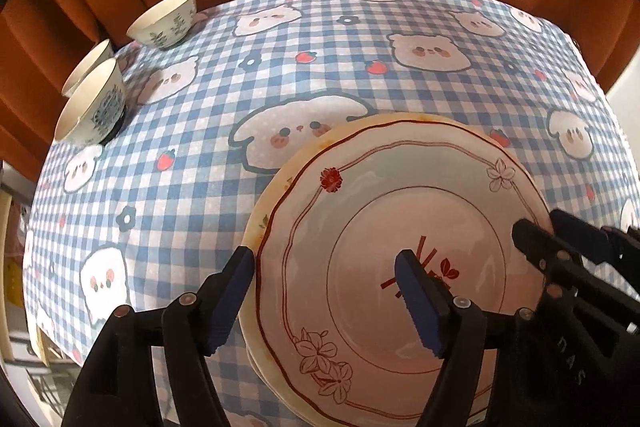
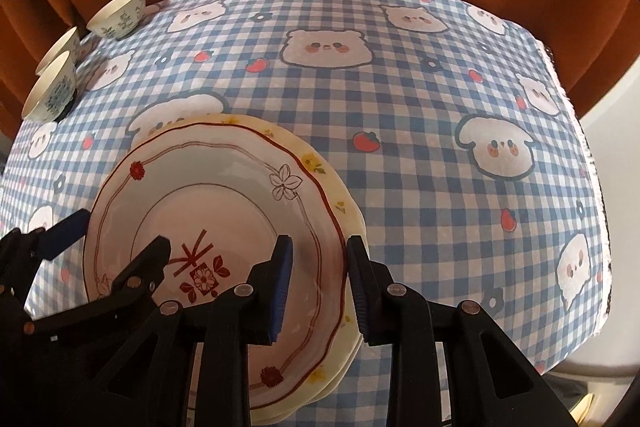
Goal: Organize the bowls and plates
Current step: 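Lower the plate stack onto the table with the right tool while the left tool withdraws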
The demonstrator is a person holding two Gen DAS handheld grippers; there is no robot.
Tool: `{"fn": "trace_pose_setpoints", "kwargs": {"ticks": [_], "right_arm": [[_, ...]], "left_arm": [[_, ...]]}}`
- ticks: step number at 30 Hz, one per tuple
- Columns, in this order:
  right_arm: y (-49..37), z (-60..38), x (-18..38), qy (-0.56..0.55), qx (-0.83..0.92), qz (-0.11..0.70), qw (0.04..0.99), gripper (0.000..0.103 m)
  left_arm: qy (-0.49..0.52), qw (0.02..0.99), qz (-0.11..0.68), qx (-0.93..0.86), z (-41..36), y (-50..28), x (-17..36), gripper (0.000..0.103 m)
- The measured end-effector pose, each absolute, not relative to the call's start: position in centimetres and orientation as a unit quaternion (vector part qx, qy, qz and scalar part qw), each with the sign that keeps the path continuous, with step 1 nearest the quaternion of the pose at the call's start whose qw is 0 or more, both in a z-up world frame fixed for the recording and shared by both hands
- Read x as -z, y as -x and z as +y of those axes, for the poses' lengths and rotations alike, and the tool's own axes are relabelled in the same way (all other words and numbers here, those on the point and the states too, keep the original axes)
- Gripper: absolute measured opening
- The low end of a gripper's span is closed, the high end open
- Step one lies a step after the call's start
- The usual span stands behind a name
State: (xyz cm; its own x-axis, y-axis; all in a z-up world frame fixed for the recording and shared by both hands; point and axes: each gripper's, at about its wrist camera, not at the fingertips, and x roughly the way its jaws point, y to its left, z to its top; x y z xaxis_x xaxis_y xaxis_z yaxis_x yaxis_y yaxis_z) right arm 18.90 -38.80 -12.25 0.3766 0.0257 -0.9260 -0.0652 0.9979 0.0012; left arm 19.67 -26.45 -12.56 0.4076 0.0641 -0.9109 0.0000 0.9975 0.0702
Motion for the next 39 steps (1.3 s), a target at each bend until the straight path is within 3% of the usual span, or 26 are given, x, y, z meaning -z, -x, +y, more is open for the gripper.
{"fn": "trace_pose_setpoints", "kwargs": {"ticks": [15, 28, 29, 31, 34, 39], "right_arm": [[-18.9, -37.1, 11.1, 0.059, -0.052, 0.576, 0.813, 0.034], [-18.1, -27.7, 9.9, -0.005, -0.056, 0.571, 0.819, 0.035], [-18.0, -26.6, 9.6, 0.000, -0.056, 0.565, 0.823, 0.036], [-18.2, -24.3, 9.0, 0.017, -0.041, 0.553, 0.832, 0.059], [-19.0, -21.8, 8.7, 0.021, -0.027, 0.548, 0.836, 0.080], [-20.1, -17.4, 8.5, 0.009, -0.018, 0.546, 0.838, 0.081]], "left_arm": [[0.025, 0.839, 0.542, -0.041, -23.4, -17.7, 11.2, 0.079], [0.035, 0.856, 0.516, 0.010, -11.3, -16.5, 9.5, 0.079], [0.038, 0.856, 0.515, 0.010, -10.2, -16.4, 9.5, 0.079], [0.046, 0.858, 0.512, 0.010, -7.6, -16.4, 9.5, 0.079], [0.057, 0.864, 0.501, 0.013, -4.1, -16.5, 9.1, 0.082], [0.040, 0.865, 0.499, 0.014, 0.3, -17.5, 8.8, 0.084]]}}
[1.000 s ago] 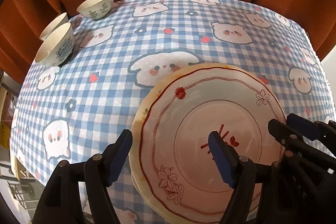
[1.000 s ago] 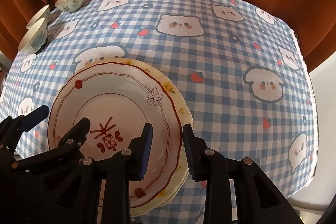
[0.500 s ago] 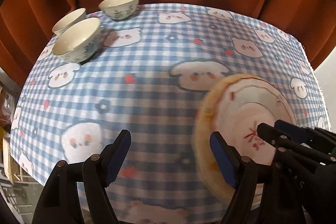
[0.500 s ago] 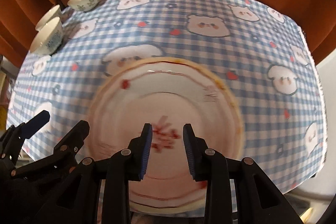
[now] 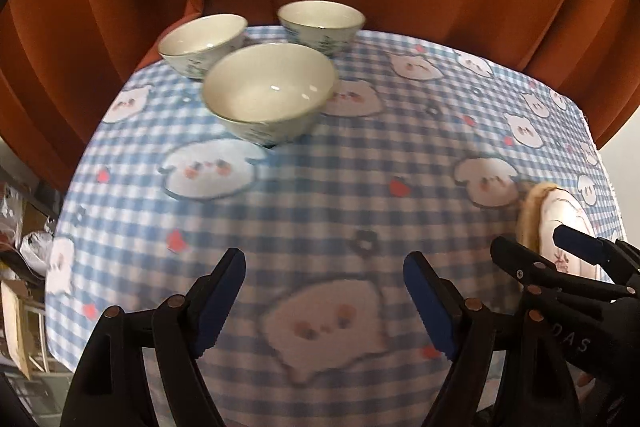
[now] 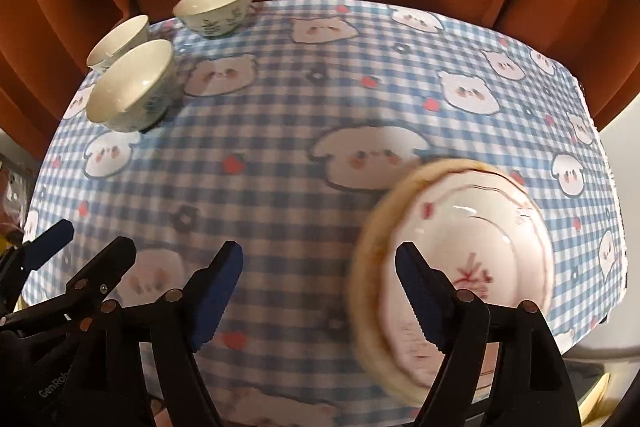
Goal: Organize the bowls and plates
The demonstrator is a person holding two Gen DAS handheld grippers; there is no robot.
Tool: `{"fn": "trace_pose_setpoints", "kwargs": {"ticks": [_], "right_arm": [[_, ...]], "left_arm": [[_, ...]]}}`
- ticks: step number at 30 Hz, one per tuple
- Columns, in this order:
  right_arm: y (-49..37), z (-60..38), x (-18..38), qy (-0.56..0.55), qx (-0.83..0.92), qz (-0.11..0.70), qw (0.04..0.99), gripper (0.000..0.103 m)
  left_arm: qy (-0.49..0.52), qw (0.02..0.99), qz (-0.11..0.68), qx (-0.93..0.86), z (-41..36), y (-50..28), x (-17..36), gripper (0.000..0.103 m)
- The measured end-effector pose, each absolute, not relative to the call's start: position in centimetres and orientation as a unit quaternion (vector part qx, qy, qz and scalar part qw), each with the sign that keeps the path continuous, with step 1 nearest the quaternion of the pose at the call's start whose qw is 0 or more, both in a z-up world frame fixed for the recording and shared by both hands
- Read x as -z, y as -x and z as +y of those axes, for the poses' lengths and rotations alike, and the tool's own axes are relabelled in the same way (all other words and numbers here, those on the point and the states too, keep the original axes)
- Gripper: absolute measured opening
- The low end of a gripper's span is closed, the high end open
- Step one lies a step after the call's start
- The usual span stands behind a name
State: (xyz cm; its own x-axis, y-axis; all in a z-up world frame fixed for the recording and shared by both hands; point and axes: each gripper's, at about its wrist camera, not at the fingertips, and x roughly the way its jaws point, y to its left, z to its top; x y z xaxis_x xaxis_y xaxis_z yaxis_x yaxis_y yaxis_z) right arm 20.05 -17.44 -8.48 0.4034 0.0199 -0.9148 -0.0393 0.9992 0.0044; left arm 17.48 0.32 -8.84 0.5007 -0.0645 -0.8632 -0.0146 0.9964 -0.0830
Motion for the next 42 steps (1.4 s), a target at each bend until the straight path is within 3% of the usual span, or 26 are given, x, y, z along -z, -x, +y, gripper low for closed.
{"fn": "trace_pose_setpoints", "kwargs": {"ticks": [12, 20, 28, 33, 37, 42], "right_arm": [[-24.4, -10.9, 5.5, -0.011, -0.013, 0.519, 0.855, 0.081], [-28.3, -8.9, 4.6, -0.024, -0.024, 0.504, 0.863, 0.081], [-32.4, -7.7, 6.1, -0.033, -0.030, 0.507, 0.861, 0.077], [-34.4, -7.1, 7.4, -0.042, -0.034, 0.515, 0.855, 0.071], [-35.7, -6.5, 8.9, -0.051, -0.045, 0.526, 0.848, 0.058], [-36.7, -5.5, 10.4, -0.058, -0.061, 0.537, 0.840, 0.046]], "left_arm": [[0.058, 0.886, 0.459, 0.018, 7.5, -22.3, 5.2, 0.099], [0.028, 0.887, 0.461, -0.012, 9.0, -26.6, 5.5, 0.101], [0.029, 0.873, 0.486, -0.015, 9.7, -30.5, 7.9, 0.092], [0.017, 0.866, 0.499, -0.014, 9.4, -32.3, 9.7, 0.080], [0.020, 0.862, 0.507, -0.016, 9.4, -33.2, 10.8, 0.075], [0.022, 0.853, 0.521, -0.019, 9.4, -34.4, 12.1, 0.050]]}}
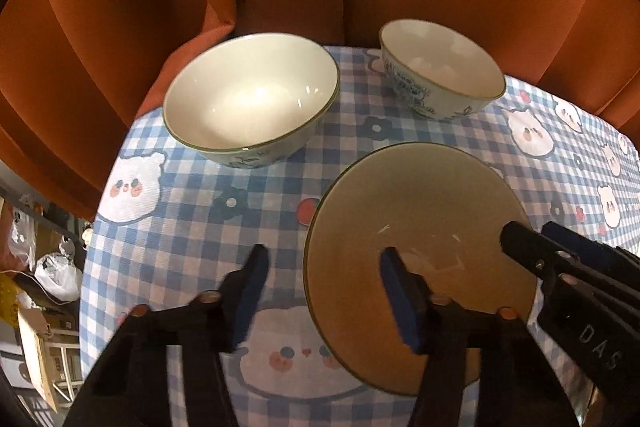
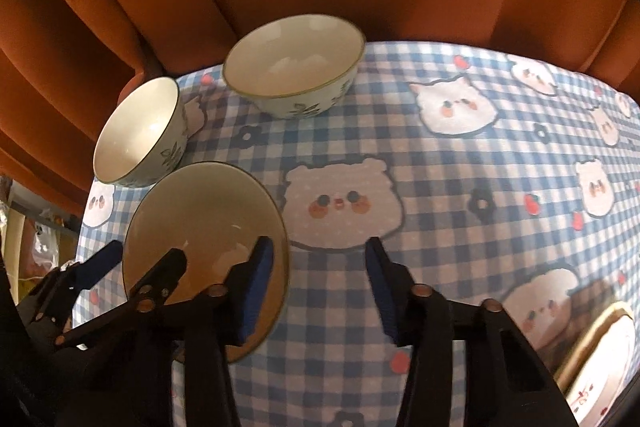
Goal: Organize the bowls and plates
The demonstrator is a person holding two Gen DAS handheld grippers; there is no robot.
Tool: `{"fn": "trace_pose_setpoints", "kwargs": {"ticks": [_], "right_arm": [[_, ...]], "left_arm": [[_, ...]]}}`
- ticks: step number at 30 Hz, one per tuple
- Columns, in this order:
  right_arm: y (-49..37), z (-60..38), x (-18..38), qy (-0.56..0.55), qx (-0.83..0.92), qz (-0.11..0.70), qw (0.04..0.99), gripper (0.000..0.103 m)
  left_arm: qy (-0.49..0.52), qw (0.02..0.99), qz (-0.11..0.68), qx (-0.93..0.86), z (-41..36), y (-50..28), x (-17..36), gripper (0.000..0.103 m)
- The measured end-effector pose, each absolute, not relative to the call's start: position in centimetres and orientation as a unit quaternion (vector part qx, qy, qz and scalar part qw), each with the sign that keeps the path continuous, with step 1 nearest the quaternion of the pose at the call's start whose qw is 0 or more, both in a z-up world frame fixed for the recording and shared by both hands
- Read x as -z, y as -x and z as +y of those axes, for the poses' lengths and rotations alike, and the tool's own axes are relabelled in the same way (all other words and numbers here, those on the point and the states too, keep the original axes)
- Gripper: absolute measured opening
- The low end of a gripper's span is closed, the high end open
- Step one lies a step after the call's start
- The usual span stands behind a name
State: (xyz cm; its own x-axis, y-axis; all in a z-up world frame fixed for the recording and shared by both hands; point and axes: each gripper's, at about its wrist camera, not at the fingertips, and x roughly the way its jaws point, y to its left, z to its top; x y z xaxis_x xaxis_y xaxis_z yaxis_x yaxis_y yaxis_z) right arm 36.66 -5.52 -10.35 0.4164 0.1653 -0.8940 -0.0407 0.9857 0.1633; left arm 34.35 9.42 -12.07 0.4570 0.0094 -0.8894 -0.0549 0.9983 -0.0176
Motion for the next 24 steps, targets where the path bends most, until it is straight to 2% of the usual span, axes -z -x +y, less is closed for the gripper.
{"fn": "trace_pose_setpoints", "kwargs": {"ticks": [6, 7, 10, 24], "right_arm": [[-37.7, -4.6, 11.6, -0.064, -0.073, 0.549, 0.830, 0.028], [-37.9, -4.3, 11.7, -0.064, -0.078, 0.552, 0.828, 0.023], [-38.1, -3.6, 12.0, -0.058, -0.083, 0.556, 0.825, 0.015], [-37.1, -3.5, 10.9, -0.041, -0.073, 0.549, 0.832, 0.015]], "left_arm": [[0.035, 0.847, 0.530, -0.006, 9.6, -35.2, 12.8, 0.033], [0.038, 0.847, 0.530, 0.000, 9.6, -35.2, 12.8, 0.032], [0.032, 0.848, 0.530, 0.003, 9.3, -35.5, 12.8, 0.028], [0.021, 0.852, 0.523, 0.003, 8.5, -34.2, 11.5, 0.027]]}}
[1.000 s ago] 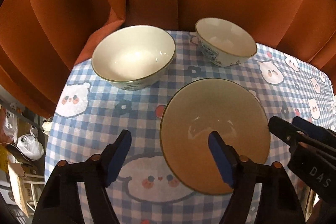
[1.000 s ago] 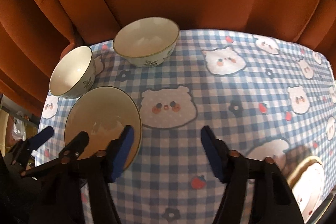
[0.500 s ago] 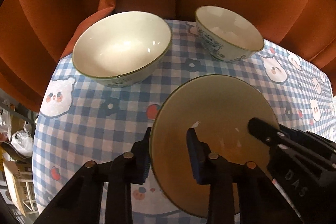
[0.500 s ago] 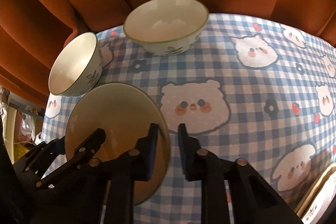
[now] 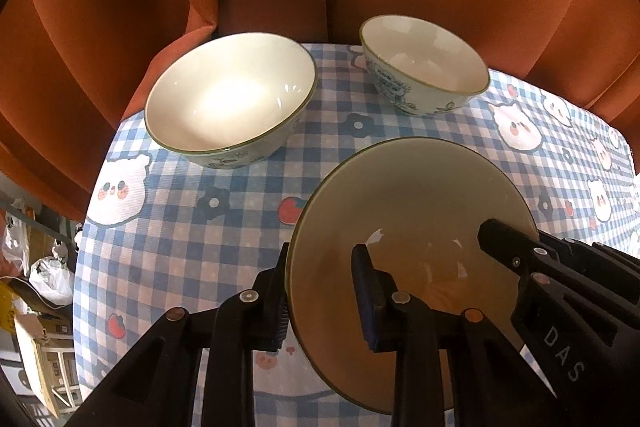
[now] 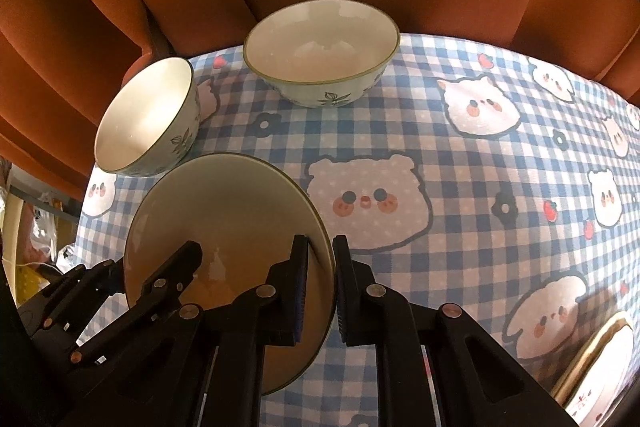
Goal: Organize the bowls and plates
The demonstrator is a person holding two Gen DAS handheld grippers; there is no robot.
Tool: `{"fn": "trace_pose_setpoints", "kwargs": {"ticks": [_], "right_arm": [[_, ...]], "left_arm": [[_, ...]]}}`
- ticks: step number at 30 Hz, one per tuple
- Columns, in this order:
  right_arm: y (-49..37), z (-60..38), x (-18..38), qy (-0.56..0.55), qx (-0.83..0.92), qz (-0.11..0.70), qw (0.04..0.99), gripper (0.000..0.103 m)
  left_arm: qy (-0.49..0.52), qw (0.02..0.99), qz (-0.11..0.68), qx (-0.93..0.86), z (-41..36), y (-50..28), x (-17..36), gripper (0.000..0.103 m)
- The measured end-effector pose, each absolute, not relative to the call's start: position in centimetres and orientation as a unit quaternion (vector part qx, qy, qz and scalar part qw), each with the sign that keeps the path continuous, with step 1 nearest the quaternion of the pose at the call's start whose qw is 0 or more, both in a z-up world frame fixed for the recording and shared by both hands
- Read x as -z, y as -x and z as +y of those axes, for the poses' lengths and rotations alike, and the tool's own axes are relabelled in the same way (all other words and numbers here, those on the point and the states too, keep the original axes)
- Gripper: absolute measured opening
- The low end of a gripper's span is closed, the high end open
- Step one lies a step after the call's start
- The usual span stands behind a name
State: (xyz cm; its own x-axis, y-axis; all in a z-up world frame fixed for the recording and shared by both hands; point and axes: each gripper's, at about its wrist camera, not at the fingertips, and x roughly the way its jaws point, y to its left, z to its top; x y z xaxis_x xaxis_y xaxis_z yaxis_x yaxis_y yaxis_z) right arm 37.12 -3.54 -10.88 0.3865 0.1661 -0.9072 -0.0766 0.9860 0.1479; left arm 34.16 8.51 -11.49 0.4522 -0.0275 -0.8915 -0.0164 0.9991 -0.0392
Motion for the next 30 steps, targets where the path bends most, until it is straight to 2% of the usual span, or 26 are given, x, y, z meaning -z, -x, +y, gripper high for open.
{"fn": "trace_pose_setpoints", "kwargs": {"ticks": [14, 30], "right_arm": [[-32.1, -6.0, 6.7, -0.048, -0.059, 0.517, 0.853, 0.015], [-23.7, -10.0, 4.3, -0.057, -0.031, 0.501, 0.863, 0.015]], "left_arm": [[0.017, 0.870, 0.493, 0.023, 6.4, -29.3, 7.7, 0.027], [0.004, 0.871, 0.489, 0.053, 2.0, -22.4, 6.7, 0.027]]}}
